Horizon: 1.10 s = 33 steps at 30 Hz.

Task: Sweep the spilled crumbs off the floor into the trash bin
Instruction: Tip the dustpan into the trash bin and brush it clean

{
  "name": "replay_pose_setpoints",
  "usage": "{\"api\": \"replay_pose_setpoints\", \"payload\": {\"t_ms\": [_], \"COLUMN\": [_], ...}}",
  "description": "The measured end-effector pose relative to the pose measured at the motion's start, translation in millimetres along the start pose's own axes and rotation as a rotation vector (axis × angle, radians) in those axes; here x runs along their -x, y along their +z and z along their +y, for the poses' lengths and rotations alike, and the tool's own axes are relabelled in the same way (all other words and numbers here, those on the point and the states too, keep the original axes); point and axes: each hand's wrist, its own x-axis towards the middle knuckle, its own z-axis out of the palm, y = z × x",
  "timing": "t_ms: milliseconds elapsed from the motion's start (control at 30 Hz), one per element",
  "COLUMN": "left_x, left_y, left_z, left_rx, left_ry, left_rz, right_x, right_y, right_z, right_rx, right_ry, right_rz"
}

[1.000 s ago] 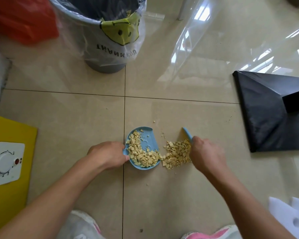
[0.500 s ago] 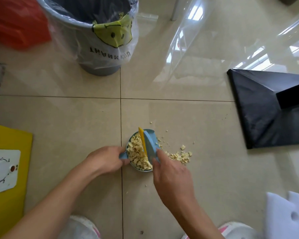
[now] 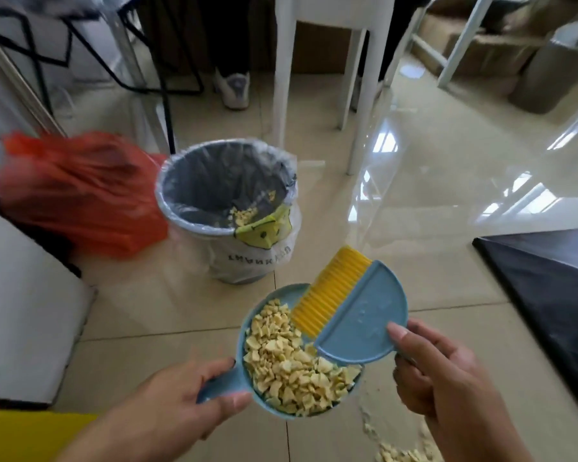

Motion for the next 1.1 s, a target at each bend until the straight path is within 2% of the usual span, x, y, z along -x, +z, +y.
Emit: {"api": "replay_pose_setpoints", "payload": {"t_ms": [133, 367, 433, 533, 600, 667, 767, 1100], "left_x": [9.6, -25.0, -43.1, -68.3, -85.1, -100.3, -116.1, -103.1], "left_y": [-53.1, -117.7, -129.0, -127.7, -118.1, -107.6, -101.6, -81.8], "left_z": [13.4, 43.5, 49.4, 54.6, 51.2, 43.6, 30.8, 20.1], "left_rx": [0.102, 0.034, -0.132, -0.499, -0.708, -0.863, -0.894, -0.684], "left_ry": [0.033, -0.030, -0.068, -0.132, -0.100, -0.101, -0.030, 0.111], "left_rz": [0.146, 0.531, 0.635, 0.893, 1.055, 1.057, 1.049, 1.128], "right_x": [-34.1, -117.4, -140.7, -167.4, -176.8, -180.2, -179.6, -169.9], "right_y": [45.1, 103.7, 114.9, 127.0, 132.8, 135.8, 135.8, 111.3], "right_z": [-38.9, -81.3, -87.2, -87.4, -84.9, -82.9, -80.7, -67.8], "right_rx": [-0.030, -0.061, 0.007, 0.113, 0.179, 0.238, 0.304, 0.498], "right_ry": [-0.073, -0.160, -0.159, -0.118, -0.069, -0.030, -0.007, 0.036], "right_rz": [-0.127, -0.116, -0.104, -0.051, 0.002, 0.048, 0.099, 0.090]}}
